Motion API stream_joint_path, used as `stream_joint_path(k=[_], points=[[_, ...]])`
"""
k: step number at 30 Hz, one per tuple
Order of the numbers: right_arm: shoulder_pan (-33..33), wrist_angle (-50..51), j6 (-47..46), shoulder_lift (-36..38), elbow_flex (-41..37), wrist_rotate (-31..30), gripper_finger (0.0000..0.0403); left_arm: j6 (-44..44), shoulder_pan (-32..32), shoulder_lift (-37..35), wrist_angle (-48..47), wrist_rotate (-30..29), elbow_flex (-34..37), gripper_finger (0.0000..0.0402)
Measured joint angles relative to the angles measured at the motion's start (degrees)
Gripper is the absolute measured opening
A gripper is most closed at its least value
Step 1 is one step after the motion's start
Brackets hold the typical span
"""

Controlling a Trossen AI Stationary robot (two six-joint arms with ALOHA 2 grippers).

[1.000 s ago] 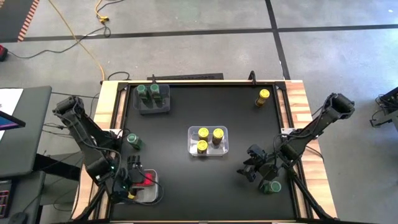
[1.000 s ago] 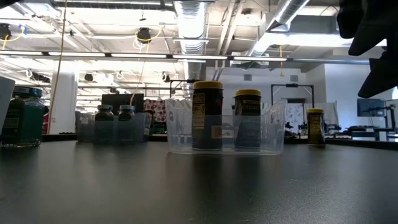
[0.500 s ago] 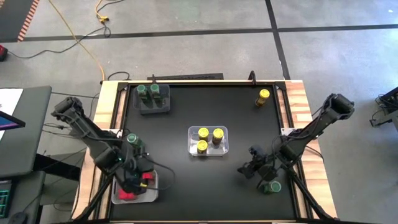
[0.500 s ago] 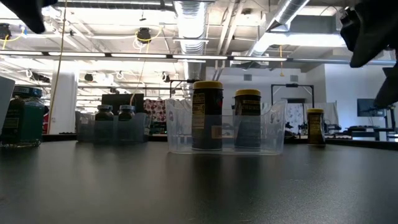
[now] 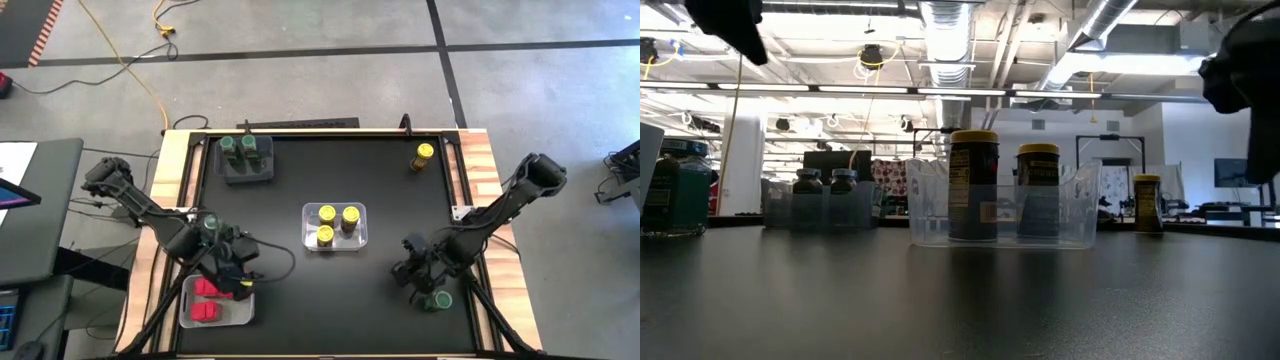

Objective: Sort spices by type
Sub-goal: Put the green seasoning bottle into the transparent bin

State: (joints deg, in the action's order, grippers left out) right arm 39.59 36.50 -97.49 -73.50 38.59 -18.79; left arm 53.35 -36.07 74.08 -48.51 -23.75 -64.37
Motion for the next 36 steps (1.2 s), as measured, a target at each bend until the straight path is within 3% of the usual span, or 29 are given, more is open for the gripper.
stream_joint_path(k=[6,11,17,26,36], points=[[-0.42,15.93,3.56,3.17,1.2,1.77,0.0356,7.5,4.03,0.0,2.08,0.02,0.01,0.0293],[-1.72,24.28,12.43,7.16,3.88,-0.09,0.0356,7.89,7.45,0.0,1.99,0.0,0.01,0.0293],[-4.18,24.3,19.87,9.56,3.93,-5.71,0.0356,0.58,12.57,0.02,3.06,1.84,0.01,0.0293],[-6.8,23.88,21.49,6.95,3.93,-6.8,0.0356,-15.65,21.73,0.04,1.09,12.95,-0.01,0.0293],[-7.13,22.05,20.98,5.69,3.93,-6.75,0.0356,-35.36,30.98,-5.4,-5.17,14.3,0.0,0.0293]])
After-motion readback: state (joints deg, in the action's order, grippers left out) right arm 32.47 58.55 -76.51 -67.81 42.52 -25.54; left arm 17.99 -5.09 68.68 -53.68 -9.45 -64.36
